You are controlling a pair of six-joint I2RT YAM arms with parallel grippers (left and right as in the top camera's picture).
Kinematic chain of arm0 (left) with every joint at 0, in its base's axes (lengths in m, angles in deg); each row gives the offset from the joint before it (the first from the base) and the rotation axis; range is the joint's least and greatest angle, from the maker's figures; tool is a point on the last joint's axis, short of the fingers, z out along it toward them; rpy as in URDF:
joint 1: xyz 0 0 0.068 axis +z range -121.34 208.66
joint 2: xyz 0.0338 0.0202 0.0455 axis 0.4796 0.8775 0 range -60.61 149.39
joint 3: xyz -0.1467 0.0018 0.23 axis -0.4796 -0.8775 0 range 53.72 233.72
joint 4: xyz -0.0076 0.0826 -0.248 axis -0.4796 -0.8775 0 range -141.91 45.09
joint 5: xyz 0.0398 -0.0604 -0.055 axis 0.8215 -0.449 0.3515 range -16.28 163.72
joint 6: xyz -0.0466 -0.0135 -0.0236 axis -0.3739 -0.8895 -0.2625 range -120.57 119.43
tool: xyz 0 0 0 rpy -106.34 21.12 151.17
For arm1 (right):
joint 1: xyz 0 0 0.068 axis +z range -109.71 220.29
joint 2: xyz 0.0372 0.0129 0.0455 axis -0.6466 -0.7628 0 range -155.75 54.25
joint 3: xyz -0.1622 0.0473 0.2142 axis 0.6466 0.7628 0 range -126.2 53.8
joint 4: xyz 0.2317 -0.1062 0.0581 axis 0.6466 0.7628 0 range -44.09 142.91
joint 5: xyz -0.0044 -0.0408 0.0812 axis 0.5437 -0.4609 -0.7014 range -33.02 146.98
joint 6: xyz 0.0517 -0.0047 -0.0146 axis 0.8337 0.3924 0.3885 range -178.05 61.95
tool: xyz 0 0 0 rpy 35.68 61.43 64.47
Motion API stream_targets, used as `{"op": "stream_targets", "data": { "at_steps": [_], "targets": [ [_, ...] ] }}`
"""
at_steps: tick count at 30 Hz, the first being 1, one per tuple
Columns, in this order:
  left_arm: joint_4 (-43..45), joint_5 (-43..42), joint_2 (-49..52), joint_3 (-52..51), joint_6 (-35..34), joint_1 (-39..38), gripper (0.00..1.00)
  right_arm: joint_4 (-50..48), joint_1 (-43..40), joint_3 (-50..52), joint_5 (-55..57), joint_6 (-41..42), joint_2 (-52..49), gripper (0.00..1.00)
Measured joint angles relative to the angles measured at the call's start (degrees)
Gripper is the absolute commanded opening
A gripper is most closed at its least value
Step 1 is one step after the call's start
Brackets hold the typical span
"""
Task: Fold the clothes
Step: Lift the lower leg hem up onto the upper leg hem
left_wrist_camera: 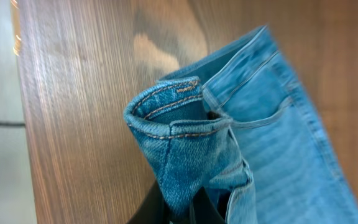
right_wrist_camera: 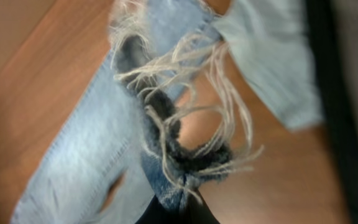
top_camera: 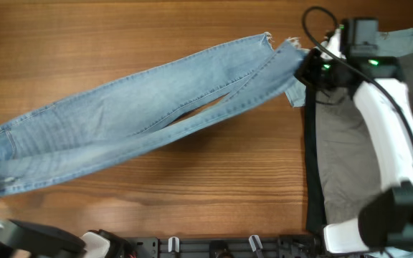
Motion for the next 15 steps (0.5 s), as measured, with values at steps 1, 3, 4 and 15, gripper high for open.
{"op": "stream_targets", "data": {
  "at_steps": [1, 3, 4, 15],
  "targets": [
    [0.33, 0.22, 2.29, 0.00, 0.00, 0.00, 0.04, -3.26, 1.11, 0.00, -0.42, 1.70, -2.89, 0.04],
    [1.62, 0.22, 5.31, 0.00, 0.00, 0.00, 0.04, -8.63, 3.30, 0.00, -0.63, 5.42, -8.22, 0.04],
    [2.34, -0.20, 6.49, 0.00, 0.00, 0.00, 0.04, -11.10, 4.17, 0.00, -0.83, 7.06, -10.03, 0.04],
    [7.43, -4.81, 9.60, 0.00, 0.07, 0.04, 0.04, -17.59, 6.62, -0.11, -2.89, 27.06, -13.05, 0.04]
  ]
}}
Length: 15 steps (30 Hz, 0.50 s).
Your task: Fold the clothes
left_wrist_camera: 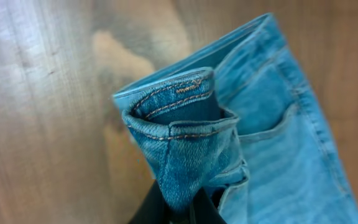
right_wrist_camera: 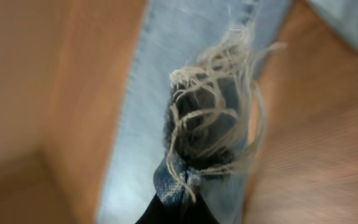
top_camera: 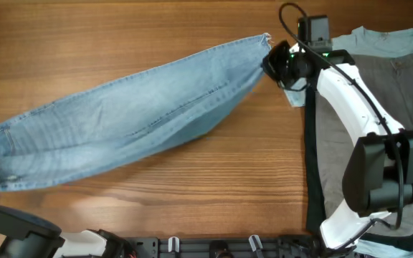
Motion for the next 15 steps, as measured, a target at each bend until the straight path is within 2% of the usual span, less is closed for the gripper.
{"op": "stream_targets", "data": {
  "at_steps": [4, 9, 13, 15],
  "targets": [
    [2.95, -3.61, 0.00, 0.00, 0.00, 0.00, 0.04, -10.05, 0.09, -0.11, -1.03, 11.89, -5.05, 0.04],
    [5.44, -5.03, 0.15, 0.00, -0.02, -2.29, 0.04, -30.62, 0.72, -0.11, -5.09, 22.40, -17.09, 0.04],
    [7.06, -5.03, 1.81, 0.00, -0.02, -5.01, 0.04, -35.47, 0.72, -0.04, -5.49, 20.70, -18.58, 0.04],
    [7.74, -5.05, 2.86, 0.00, -0.02, -5.57, 0.10, -35.71, 0.72, -0.07, -5.38, 19.52, -18.58, 0.05]
  ]
}}
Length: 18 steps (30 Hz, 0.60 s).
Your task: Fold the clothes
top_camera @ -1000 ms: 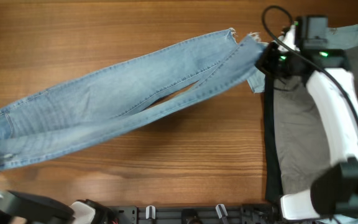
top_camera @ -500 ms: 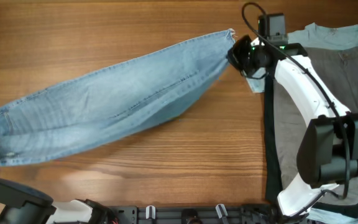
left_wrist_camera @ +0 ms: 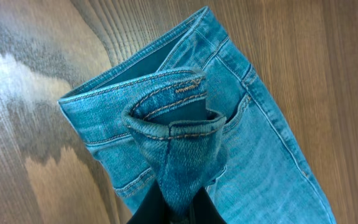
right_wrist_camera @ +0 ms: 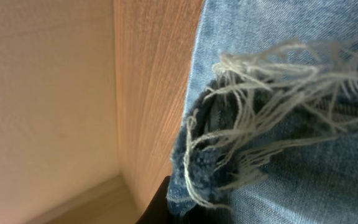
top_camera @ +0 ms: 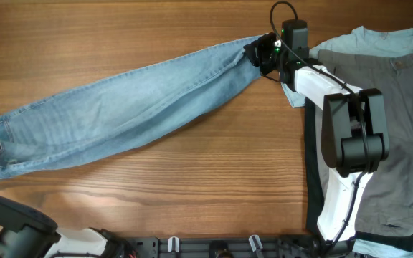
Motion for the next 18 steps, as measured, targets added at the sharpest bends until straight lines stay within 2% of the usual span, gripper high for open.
{"op": "stream_targets", "data": {
  "at_steps": [3, 4, 9, 13, 18],
  "targets": [
    [0.61, 0.00, 0.66, 0.00, 0.02, -0.02, 0.12, -0.31, 0.00, 0.00, 1.40, -0.57, 0.00, 0.09],
    [0.63, -0.02, 0.66, 0.00, 0.02, -0.02, 0.04, -1.40, 0.00, 0.00, 1.92, -1.14, 0.00, 0.10],
    [-1.66, 0.81, 0.68, 0.00, 0.15, -0.02, 0.04, -2.69, 0.00, 0.00, 3.58, -3.39, 0.00, 0.10],
    [-5.77, 6.47, 0.68, 0.02, -0.04, -0.02, 0.04, -2.67, 0.00, 0.00, 4.24, -3.96, 0.00, 0.10],
    [-15.78, 13.90, 0.68, 0.37, -2.80, -0.02, 0.04, -2.67, 0.00, 0.00, 4.48, -4.87, 0.00, 0.10]
  ]
}}
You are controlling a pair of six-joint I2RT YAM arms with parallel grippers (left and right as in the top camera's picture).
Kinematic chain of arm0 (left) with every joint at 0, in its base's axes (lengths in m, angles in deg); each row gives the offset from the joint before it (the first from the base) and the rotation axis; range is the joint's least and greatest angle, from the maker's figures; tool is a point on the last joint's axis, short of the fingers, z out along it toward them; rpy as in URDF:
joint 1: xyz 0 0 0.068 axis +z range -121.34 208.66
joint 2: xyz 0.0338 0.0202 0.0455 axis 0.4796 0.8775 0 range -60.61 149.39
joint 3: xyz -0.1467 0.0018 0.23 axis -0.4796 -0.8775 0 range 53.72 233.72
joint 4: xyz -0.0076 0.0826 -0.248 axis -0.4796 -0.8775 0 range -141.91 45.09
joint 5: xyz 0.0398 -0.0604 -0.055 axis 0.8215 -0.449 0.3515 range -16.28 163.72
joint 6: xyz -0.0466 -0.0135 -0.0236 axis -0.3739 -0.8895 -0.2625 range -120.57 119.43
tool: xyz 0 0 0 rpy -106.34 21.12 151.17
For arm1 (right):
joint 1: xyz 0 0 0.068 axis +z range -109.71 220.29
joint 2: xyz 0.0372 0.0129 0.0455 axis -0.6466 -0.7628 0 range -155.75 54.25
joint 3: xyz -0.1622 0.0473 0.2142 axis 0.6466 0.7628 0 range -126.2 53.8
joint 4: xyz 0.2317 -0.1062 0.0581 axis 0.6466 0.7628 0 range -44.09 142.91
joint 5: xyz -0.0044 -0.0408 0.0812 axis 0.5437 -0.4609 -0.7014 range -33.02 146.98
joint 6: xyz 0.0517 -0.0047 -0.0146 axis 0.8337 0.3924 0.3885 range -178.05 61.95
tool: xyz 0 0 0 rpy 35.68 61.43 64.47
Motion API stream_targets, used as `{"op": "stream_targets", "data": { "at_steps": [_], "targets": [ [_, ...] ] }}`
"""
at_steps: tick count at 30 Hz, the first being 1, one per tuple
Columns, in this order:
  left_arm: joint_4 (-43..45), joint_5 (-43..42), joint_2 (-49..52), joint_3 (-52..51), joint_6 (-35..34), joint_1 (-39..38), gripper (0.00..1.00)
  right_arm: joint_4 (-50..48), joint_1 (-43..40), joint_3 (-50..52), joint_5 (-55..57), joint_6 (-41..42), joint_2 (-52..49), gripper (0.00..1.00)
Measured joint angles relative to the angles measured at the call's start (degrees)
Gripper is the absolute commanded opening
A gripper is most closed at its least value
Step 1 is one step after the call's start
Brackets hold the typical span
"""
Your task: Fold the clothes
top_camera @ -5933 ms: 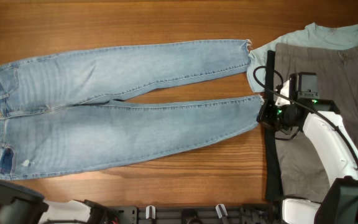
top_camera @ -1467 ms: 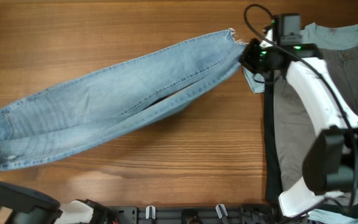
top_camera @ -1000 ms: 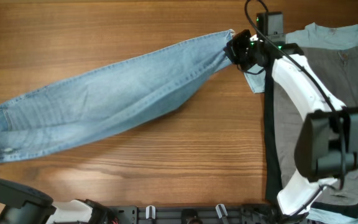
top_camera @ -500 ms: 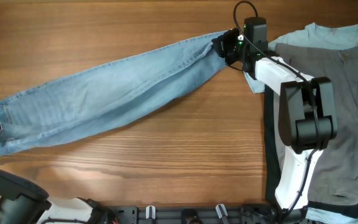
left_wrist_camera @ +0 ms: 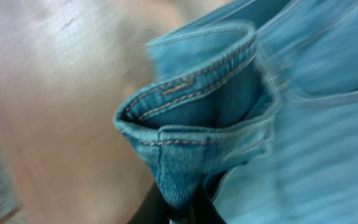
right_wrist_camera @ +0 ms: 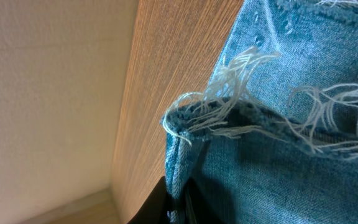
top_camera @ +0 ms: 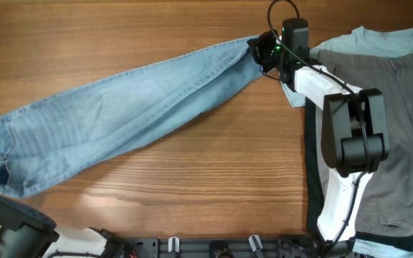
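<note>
Light blue jeans [top_camera: 127,107] lie stretched across the wooden table, legs stacked one on the other, waist at the left edge and frayed hems at the top right. My left gripper [left_wrist_camera: 182,208] is shut on the folded waistband [left_wrist_camera: 185,124], which bulges up from its jaws. In the overhead view the left gripper sits at the far left edge, mostly out of sight. My right gripper [top_camera: 262,49] is shut on the frayed hem [right_wrist_camera: 229,106] near the table's far edge; in its wrist view [right_wrist_camera: 178,202] the denim edge runs between the jaws.
A grey garment [top_camera: 393,129] lies over a pale blue shirt [top_camera: 364,39] on a dark mat at the right. The table's far edge meets a beige wall [right_wrist_camera: 48,93] close to the right gripper. Arm bases stand along the front edge.
The waist end has shifted a little toward the left front edge with my left gripper still holding it. The hem end stays at the far right, the frayed edge now lying flatter.
First the two legs lay apart with a gap, my right gripper holding a hem over the grey garment. Then the legs lay together with the hem further left. Afterwards the hem was at the table's far edge, and the jeans now lie stretched straight between both grippers.
</note>
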Motion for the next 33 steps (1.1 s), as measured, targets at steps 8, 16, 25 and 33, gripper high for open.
{"op": "stream_targets", "data": {
  "at_steps": [8, 16, 25, 33],
  "targets": [
    [-5.90, 7.23, 0.00, 0.00, -3.61, 2.75, 0.04, 0.00, 0.00, 0.00, -0.26, -0.37, 0.00, 0.09],
    [10.10, -4.52, 0.00, -0.17, -6.32, 10.82, 0.04, 0.04, 0.35, 0.00, -2.86, -0.17, 0.00, 0.09],
    [22.25, -9.22, 7.06, -0.15, -6.67, 5.05, 0.19, -2.73, 0.33, 0.00, -3.28, -1.27, 0.02, 0.04],
    [29.92, -12.59, 9.25, -0.15, -6.95, 1.88, 0.80, -3.04, 0.31, 0.00, -3.26, -1.64, 0.00, 0.14]
  ]
}}
